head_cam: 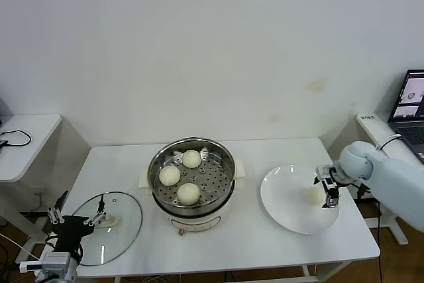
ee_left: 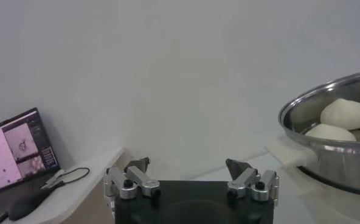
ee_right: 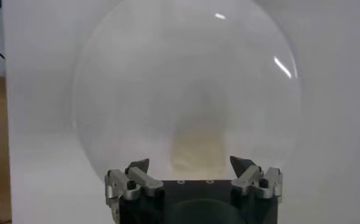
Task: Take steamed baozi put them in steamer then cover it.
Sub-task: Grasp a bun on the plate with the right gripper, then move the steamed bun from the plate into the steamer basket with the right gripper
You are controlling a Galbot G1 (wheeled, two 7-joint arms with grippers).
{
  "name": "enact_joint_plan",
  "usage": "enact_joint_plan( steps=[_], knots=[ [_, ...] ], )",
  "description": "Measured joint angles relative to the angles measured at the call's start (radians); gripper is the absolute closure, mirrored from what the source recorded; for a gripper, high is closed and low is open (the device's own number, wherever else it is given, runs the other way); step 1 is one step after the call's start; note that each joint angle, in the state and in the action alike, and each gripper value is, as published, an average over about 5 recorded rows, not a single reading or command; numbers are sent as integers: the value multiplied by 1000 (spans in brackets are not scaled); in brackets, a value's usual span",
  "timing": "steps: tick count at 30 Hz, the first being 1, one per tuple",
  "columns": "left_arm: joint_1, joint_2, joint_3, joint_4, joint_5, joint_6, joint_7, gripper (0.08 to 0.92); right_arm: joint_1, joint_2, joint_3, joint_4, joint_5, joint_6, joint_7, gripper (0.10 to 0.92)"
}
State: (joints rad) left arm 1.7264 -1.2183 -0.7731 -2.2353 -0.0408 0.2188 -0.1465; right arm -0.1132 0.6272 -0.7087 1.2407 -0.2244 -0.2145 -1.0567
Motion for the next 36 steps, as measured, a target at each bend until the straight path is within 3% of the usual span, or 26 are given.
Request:
enact_joint_plan(
  steps=[11, 27, 36],
  knots=[
    [1, -5, -1, 2, 3, 0, 1, 177, -51, 86, 71, -109, -46, 13, 16, 219],
    [2, -8, 1, 2, 4, 0, 0, 177, -33, 96, 71, -127, -45, 12, -12, 435],
    [1, -3, 0, -2, 3, -1, 0, 177, 58, 61, 3, -74, 8, -13, -37, 457]
  ],
)
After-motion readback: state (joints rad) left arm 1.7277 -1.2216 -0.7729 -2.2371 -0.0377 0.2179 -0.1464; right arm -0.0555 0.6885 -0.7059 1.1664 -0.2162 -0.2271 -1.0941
